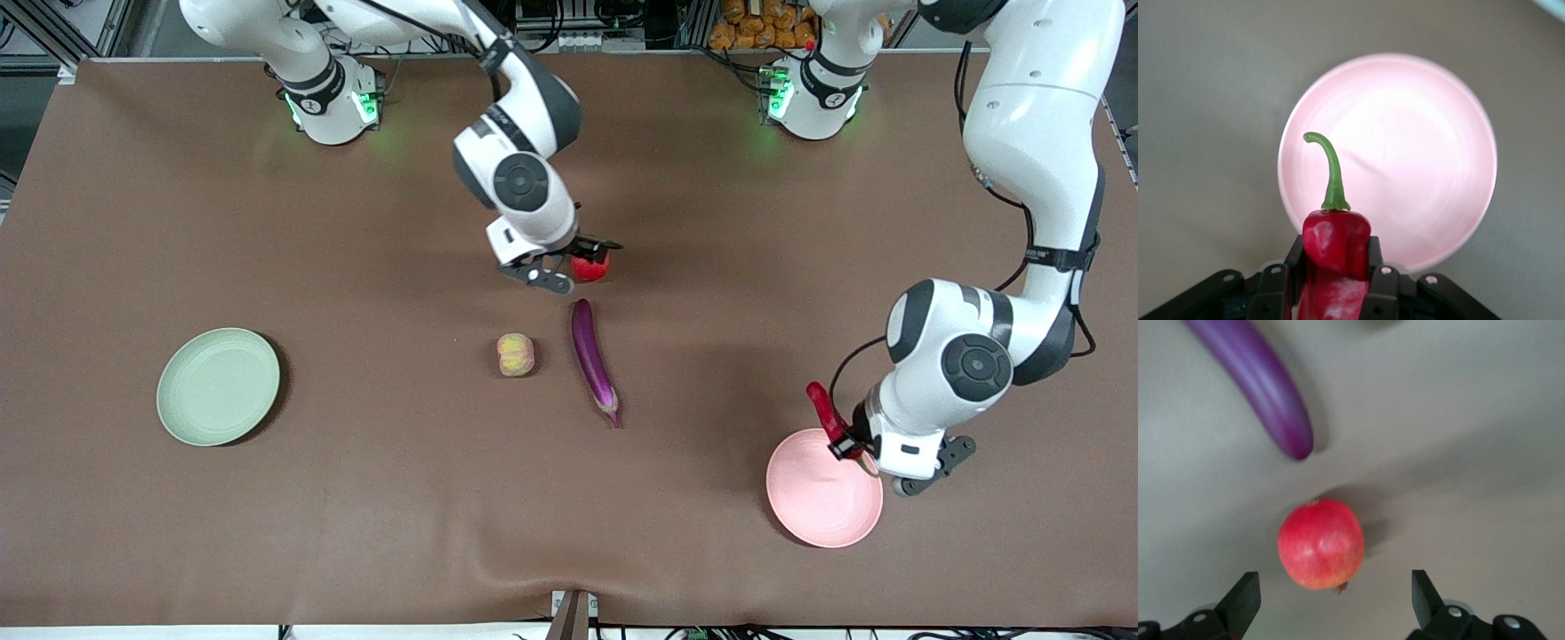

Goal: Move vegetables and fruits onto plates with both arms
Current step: 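Place the chili on the pink plate while the right gripper grasps the apple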

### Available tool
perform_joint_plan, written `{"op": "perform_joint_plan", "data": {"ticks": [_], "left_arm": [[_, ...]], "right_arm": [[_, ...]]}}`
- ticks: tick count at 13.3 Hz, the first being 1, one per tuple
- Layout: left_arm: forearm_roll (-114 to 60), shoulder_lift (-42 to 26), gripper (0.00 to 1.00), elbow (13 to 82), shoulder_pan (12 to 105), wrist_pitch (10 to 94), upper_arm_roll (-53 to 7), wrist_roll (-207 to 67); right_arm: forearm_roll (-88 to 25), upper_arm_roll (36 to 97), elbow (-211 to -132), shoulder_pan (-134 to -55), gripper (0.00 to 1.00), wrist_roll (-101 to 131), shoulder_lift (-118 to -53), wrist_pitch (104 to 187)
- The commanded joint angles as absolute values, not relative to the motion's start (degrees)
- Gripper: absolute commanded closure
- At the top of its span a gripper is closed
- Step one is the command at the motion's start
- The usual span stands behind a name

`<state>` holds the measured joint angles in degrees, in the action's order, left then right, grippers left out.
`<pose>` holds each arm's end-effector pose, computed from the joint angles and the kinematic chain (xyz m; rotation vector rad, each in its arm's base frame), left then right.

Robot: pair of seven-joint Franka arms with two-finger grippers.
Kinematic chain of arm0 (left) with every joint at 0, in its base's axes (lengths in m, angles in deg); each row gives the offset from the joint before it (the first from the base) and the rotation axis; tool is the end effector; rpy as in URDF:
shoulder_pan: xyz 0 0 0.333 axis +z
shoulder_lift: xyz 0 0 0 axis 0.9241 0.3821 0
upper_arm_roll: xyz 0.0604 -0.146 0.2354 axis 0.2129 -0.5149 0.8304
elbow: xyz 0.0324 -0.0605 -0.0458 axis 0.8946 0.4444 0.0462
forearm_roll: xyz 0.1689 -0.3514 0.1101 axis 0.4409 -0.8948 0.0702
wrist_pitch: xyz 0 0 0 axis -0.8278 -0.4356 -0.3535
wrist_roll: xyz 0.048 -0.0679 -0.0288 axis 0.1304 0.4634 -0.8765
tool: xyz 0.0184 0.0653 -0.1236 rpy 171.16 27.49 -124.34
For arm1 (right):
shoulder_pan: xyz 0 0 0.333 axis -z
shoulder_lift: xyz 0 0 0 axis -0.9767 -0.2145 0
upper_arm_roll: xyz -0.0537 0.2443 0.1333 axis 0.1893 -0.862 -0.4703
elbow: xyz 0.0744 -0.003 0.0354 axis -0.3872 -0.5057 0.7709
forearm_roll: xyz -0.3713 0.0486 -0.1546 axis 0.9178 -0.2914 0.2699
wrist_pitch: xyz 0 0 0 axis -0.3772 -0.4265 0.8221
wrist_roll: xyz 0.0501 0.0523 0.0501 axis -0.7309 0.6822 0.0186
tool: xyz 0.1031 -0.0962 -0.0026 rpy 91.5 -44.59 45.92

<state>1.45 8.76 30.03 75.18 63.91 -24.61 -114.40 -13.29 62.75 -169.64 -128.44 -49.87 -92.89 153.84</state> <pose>0.7224 -0.1008 0.2164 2.9865 0.8767 0.2064 0.4158 0.5125 0.2105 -2.9794 0.5684 0.3715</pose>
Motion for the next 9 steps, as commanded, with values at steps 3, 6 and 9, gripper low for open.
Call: {"op": "perform_joint_plan", "data": {"ticks": [3, 6, 9], "left_arm": [[0.62, 17.89, 1.00, 23.75, 75.00, 77.47, -19.96, -109.41], [0.44, 20.36, 1.00, 21.02, 74.92, 78.45, -19.78, -109.84], [0.44, 21.33, 0.17, 21.10, 74.92, 78.98, -19.69, -109.23]], "right_arm": [[-12.50, 63.69, -166.71, -130.87, 0.00, -52.76, -97.71, 155.32], [-12.50, 63.60, -166.71, -131.23, 0.00, -56.27, -99.21, 159.27], [-12.59, 63.60, -166.71, -131.40, 0.00, -56.71, -100.79, 161.12]]}}
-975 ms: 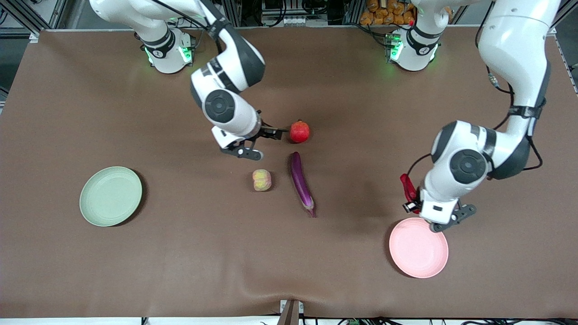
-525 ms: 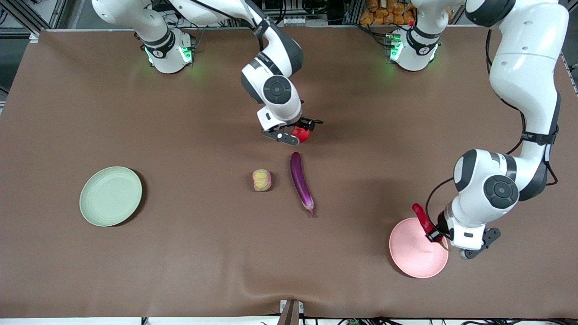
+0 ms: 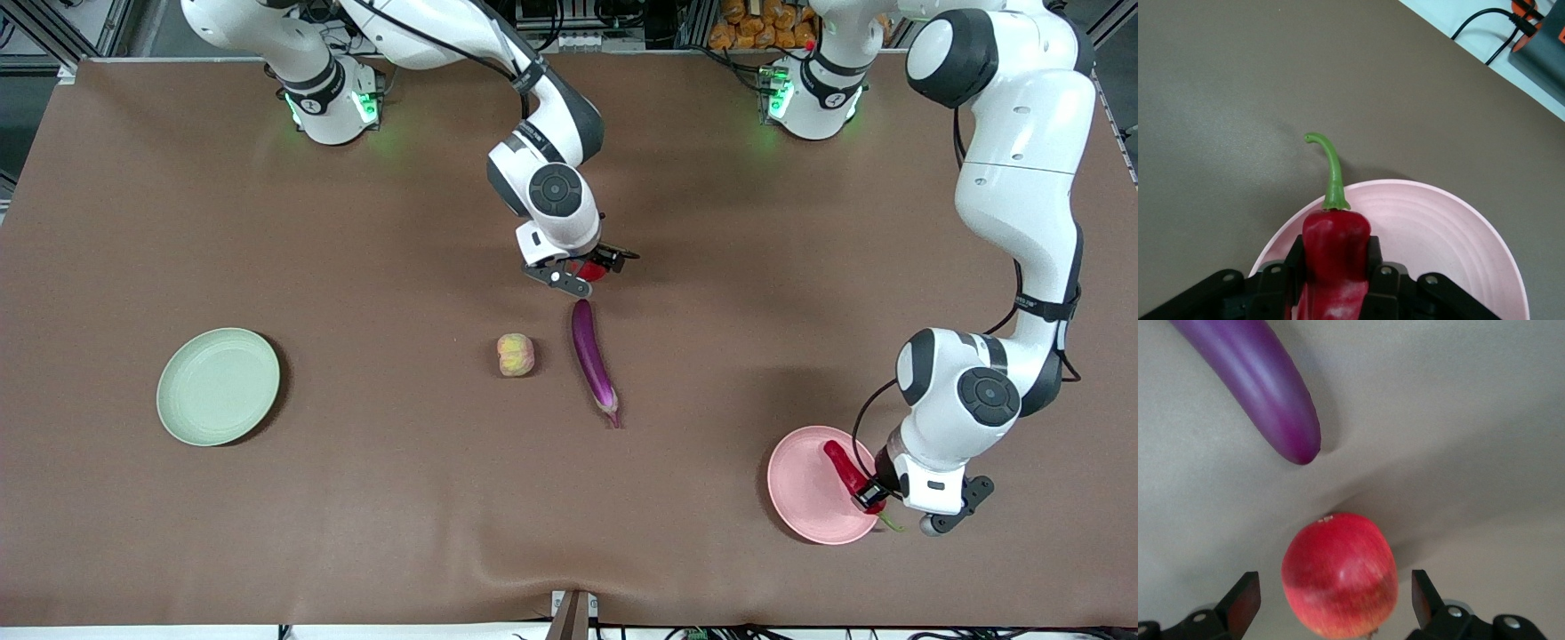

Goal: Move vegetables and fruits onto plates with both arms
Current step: 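Place the chili on the pink plate while the right gripper grasps the apple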

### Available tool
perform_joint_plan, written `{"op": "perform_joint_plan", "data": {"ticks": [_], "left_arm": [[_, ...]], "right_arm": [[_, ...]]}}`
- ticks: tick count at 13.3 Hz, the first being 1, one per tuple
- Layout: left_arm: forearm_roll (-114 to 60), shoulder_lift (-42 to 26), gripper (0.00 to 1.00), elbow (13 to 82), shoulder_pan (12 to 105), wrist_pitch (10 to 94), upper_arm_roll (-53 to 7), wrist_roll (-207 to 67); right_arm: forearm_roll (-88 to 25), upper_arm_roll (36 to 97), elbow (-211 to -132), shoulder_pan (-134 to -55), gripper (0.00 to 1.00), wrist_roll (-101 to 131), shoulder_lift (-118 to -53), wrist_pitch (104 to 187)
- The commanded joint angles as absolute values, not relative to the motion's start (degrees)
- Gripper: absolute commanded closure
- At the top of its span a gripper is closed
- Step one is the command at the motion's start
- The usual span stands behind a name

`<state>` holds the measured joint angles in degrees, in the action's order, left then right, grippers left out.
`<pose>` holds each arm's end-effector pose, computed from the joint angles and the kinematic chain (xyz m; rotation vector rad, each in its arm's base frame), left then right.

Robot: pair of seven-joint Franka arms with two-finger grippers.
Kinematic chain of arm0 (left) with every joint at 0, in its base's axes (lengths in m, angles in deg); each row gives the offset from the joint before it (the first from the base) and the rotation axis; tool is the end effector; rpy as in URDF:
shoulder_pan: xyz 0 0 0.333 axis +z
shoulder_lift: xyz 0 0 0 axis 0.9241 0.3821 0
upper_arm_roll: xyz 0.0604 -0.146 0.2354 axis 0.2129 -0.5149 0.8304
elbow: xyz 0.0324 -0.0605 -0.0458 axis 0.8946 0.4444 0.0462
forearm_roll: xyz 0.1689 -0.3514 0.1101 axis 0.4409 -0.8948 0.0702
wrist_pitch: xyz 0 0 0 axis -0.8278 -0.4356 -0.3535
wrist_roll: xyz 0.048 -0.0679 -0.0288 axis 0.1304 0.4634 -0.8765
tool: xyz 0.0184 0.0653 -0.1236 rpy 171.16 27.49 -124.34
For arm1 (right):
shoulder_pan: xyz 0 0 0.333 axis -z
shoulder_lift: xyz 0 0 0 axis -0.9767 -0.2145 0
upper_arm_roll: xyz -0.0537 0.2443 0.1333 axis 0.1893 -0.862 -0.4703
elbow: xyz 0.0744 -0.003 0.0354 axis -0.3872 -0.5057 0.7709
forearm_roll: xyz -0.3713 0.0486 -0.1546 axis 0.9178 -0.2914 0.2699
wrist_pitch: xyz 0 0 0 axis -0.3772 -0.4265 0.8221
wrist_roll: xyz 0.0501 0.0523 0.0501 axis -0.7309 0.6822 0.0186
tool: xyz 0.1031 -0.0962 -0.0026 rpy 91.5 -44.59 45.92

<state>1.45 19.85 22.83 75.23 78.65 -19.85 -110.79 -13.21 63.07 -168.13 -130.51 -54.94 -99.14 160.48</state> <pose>0.7628 -0.0526 0.1539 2.8869 0.8645 0.4361 0.4100 0.5283 0.1581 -2.9618 0.6870 0.3160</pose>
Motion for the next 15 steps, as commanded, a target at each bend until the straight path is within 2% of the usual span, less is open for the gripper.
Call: {"op": "perform_joint_plan", "data": {"ticks": [1, 5, 7, 8, 9, 10, 12, 15], "left_arm": [[0.44, 21.33, 0.00, 21.10, 75.00, 78.98, -19.69, -109.49], [0.44, 19.06, 0.00, 21.37, 74.56, 77.58, -20.04, -109.76], [0.45, 16.95, 0.00, 21.28, 73.78, 72.32, -21.70, -110.19], [0.36, 15.89, 0.00, 21.37, 72.99, 70.38, -23.28, -111.67], [0.44, 15.79, 0.00, 21.37, 72.55, 69.23, -25.21, -115.87], [0.88, 15.79, 0.00, 21.45, 71.33, 69.05, -26.62, -121.39], [0.97, 16.23, 0.00, 21.54, 65.46, 69.05, -26.81, -131.59], [1.15, 17.28, 0.00, 21.54, 57.80, 69.22, -26.29, -136.38]], "right_arm": [[-12.59, 63.60, -166.88, -131.66, 0.00, -56.71, -101.40, 161.21], [-12.59, 63.60, -167.15, -132.90, 0.00, -58.21, -102.55, 161.30], [-12.50, 63.60, -167.15, -132.98, 0.00, -58.21, -102.55, 161.92], [-12.50, 63.60, -167.15, -132.99, 0.14, -58.21, -102.55, 161.92], [-12.50, 63.60, -167.15, -132.90, 0.23, -58.29, -102.29, 161.83], [-12.50, 63.69, -167.06, -132.64, 0.26, -58.29, -101.94, 161.57], [-12.50, 64.74, -167.15, -132.11, 0.27, -58.29, -100.19, 160.08], [-12.50, 70.09, -166.53, -132.02, 0.27, -57.77, -94.93, 151.83]]}}
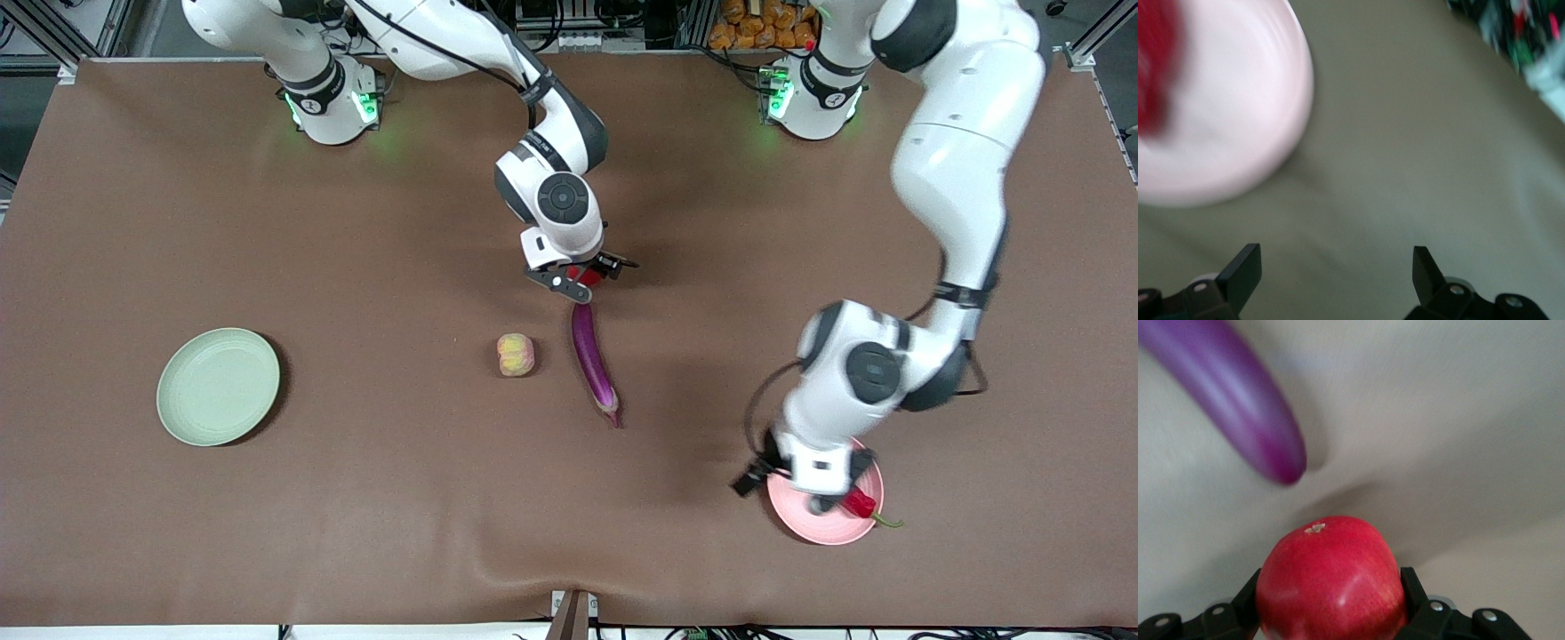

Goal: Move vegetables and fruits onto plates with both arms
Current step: 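Place the chili on the pink plate while the right gripper grasps the apple, then grasp the purple eggplant with the left gripper while the right gripper carries the apple, then carry the eggplant to the pink plate while the right gripper sets the apple down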

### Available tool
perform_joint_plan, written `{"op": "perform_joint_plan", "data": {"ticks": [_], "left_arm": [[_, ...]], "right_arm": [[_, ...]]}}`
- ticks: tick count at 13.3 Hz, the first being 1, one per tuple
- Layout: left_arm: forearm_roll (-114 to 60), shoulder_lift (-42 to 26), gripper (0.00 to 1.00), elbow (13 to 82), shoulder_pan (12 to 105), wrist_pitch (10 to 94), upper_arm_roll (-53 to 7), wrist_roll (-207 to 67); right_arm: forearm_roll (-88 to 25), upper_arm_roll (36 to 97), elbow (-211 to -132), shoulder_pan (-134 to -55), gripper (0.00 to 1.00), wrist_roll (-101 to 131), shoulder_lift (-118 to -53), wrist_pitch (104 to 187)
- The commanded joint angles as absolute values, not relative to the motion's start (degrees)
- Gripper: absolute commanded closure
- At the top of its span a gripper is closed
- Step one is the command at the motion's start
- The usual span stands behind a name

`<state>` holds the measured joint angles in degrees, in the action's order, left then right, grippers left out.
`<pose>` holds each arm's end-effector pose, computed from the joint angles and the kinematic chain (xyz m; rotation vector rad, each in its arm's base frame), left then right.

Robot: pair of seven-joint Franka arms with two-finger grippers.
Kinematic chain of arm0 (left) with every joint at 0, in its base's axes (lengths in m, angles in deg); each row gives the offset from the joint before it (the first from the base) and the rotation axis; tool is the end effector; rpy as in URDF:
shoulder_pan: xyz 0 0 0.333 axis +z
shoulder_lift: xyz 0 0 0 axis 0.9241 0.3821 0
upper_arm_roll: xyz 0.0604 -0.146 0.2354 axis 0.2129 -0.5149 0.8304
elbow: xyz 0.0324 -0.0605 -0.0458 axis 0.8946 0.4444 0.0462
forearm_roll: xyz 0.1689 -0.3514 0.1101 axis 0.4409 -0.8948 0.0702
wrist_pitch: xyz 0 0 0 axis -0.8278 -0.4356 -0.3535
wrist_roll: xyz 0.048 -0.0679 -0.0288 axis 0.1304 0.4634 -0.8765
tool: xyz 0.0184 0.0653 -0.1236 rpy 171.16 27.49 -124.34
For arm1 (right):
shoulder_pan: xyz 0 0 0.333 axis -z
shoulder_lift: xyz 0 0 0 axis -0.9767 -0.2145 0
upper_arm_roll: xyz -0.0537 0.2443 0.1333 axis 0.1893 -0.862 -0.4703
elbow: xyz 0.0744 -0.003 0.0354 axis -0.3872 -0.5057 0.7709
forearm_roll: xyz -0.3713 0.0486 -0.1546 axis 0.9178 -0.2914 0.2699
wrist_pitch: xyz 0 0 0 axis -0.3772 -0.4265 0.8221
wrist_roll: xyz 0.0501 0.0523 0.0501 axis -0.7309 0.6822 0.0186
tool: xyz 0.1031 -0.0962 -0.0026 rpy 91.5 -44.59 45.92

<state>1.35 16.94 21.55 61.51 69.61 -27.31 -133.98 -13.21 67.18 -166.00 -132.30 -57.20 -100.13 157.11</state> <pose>0.7050 -0.2962 0.2022 2.7636 0.9889 0.2185 0.4281 0.5165 0.1594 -2.9886 0.7819 0.2997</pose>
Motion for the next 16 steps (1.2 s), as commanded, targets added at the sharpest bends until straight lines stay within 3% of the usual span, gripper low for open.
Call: {"op": "perform_joint_plan", "data": {"ticks": [1, 2, 3, 4, 8, 13, 14, 16], "left_arm": [[0.71, 17.29, 0.00, 21.80, 56.30, 69.22, -26.29, -136.65], [0.53, 17.29, 0.00, 22.33, 54.80, 69.22, -26.29, -137.26], [0.45, 17.37, 0.11, 22.86, 54.27, 69.22, -26.37, -138.31], [0.53, 17.64, 0.12, 24.34, 53.65, 69.22, -26.63, -139.71], [0.71, 17.64, 0.13, 27.34, 48.04, 69.31, -26.55, -145.42], [1.50, 17.90, 0.15, 28.22, 42.75, 69.40, -26.20, -149.75], [2.02, 17.90, 0.29, 28.92, 42.66, 69.48, -26.20, -149.66], [5.44, 17.82, 0.65, 30.33, 42.75, 69.49, -26.29, -149.66]], "right_arm": [[-12.58, 71.93, -166.53, -131.58, 0.27, -57.33, -93.43, 149.90], [-12.59, 73.08, -166.36, -130.62, 0.27, -56.11, -92.02, 147.96], [-12.59, 73.44, -166.01, -128.87, 0.26, -53.14, -90.87, 145.51], [-12.59, 73.53, -165.57, -126.68, 0.26, -49.45, -89.82, 142.26], [-12.59, 73.53, -164.60, -115.70, 0.26, -32.77, -86.74, 132.41], [-12.50, 73.62, -164.60, -101.37, 0.26, -8.51, -86.47, 127.91], [-12.41, 73.62, -164.60, -98.65, 0.26, -3.76, -86.82, 127.90], [-11.71, 73.62, -164.60, -93.72, 0.26, 6.60, -87.17, 127.82]]}}
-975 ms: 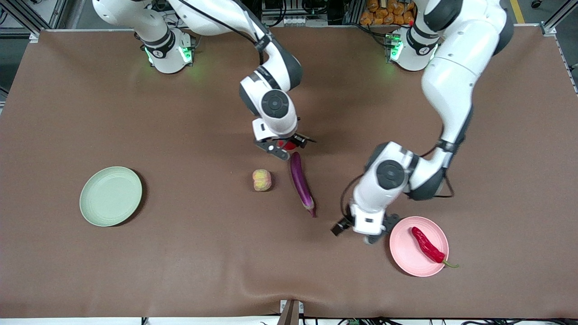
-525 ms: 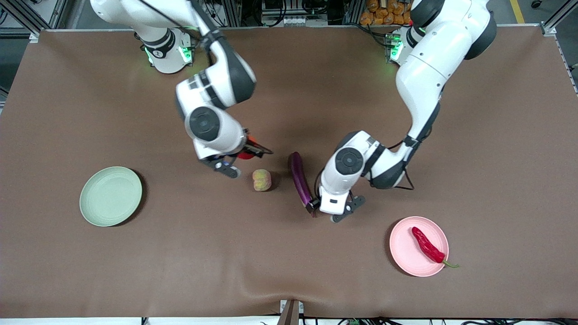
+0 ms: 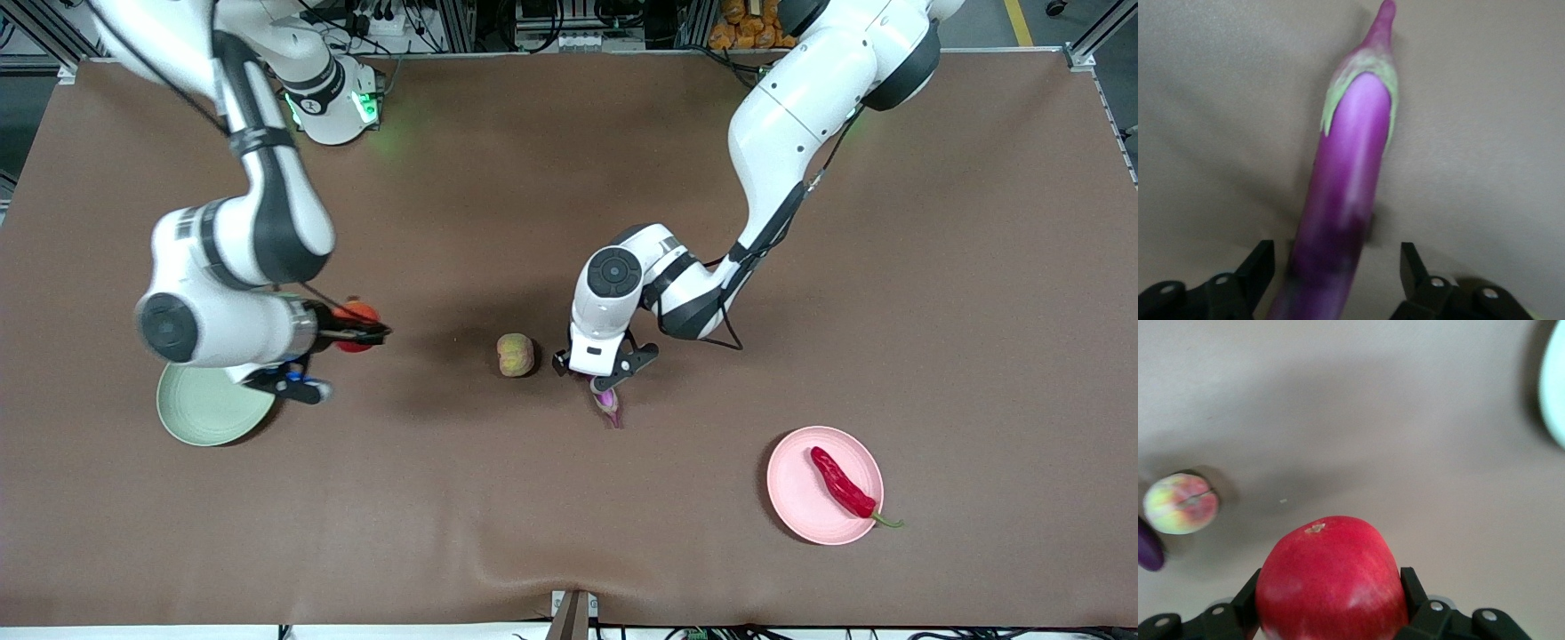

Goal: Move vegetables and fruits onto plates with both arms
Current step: 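Carry the eggplant to the pink plate while the right gripper sets the apple down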

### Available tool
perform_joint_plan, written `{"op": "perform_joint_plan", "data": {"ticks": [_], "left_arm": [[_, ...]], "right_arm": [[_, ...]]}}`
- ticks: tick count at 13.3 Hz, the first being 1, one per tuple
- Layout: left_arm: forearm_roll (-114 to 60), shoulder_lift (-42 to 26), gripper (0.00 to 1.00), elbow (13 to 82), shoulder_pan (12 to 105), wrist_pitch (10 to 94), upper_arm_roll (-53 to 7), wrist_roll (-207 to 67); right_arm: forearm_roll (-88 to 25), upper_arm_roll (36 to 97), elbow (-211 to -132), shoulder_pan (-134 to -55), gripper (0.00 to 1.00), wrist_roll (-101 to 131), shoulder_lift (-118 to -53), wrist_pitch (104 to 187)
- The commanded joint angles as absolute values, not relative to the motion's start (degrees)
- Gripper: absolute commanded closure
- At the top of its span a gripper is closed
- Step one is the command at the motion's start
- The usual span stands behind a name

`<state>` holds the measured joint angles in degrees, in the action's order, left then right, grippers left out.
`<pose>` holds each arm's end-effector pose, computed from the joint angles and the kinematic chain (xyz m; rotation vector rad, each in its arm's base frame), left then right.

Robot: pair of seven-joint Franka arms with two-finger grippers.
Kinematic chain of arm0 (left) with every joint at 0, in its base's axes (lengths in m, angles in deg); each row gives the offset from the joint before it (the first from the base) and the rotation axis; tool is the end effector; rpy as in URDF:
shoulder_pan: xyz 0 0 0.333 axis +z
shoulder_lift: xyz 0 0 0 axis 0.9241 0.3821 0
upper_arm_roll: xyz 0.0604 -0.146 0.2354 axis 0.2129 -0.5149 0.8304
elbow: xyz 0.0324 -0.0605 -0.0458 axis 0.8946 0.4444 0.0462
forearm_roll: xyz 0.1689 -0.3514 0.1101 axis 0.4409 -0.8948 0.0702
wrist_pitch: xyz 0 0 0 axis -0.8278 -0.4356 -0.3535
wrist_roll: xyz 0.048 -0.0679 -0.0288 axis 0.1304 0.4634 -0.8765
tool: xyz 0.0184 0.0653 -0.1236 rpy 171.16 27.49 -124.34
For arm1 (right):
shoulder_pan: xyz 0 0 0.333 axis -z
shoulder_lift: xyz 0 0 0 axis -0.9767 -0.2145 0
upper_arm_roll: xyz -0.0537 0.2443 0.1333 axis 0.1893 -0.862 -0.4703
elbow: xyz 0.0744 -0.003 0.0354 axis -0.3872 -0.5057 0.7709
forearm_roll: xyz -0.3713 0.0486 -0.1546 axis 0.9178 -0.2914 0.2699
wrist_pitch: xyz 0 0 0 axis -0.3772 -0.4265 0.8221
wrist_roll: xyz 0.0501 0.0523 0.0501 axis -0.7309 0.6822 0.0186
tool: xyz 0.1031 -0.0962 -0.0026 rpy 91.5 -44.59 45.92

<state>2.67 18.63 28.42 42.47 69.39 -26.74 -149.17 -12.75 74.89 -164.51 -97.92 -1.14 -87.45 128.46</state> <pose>0.5311 -0.4930 0.1246 2.9120 0.8681 0.0245 0.6170 0.1182 0.2913 -2.9405 0.2553 0.5082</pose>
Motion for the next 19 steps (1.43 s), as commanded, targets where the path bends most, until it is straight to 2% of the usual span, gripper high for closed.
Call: {"op": "perform_joint_plan", "data": {"ticks": [1, 2, 5, 9, 12, 14, 16, 17, 19], "left_arm": [[6.50, 17.90, 0.90, 30.51, 42.75, 69.49, -26.29, -149.40], [6.60, 17.82, 1.00, 30.25, 42.75, 69.49, -26.29, -148.87], [6.60, 14.84, 1.00, 29.63, 44.06, 68.96, -26.29, -148.96], [7.56, 8.86, 1.00, 29.10, 51.17, 68.87, -26.11, -145.20], [10.73, 7.97, 1.00, 28.49, 59.06, 68.96, -26.37, -139.30], [10.12, 8.67, 1.00, 26.30, 63.64, 69.22, -26.46, -136.93], [8.10, 10.25, 1.00, 25.06, 67.25, 70.62, -26.72, -135.77], [7.13, 10.78, 1.00, 24.97, 68.84, 72.11, -26.64, -135.77], [6.07, 11.92, 1.00, 24.71, 72.26, 73.35, -26.64, -135.60]], "right_arm": [[-10.49, 73.62, -164.60, -91.78, 0.26, 11.09, -87.87, 127.90], [-9.95, 73.53, -164.60, -89.68, 0.26, 14.79, -88.75, 128.16], [-9.95, 73.53, -164.51, -84.22, 0.26, 27.52, -92.43, 129.56], [-9.95, 73.53, -162.94, -78.07, 0.26, 45.20, -98.05, 133.00], [-10.12, 73.53, -159.86, -75.25, 0.26, 54.27, -102.10, 133.44], [-10.04, 73.45, -159.85, -74.89, 0.25, 56.57, -102.72, 136.76], [-10.12, 73.45, -160.12, -74.37, 0.15, 58.59, -103.51, 138.01], [-10.30, 73.45, -160.12, -74.10, 0.00, 58.77, -103.61, 138.01], [-10.39, 73.45, -159.86, -74.27, 0.00, 58.34, -103.35, 137.57]]}}
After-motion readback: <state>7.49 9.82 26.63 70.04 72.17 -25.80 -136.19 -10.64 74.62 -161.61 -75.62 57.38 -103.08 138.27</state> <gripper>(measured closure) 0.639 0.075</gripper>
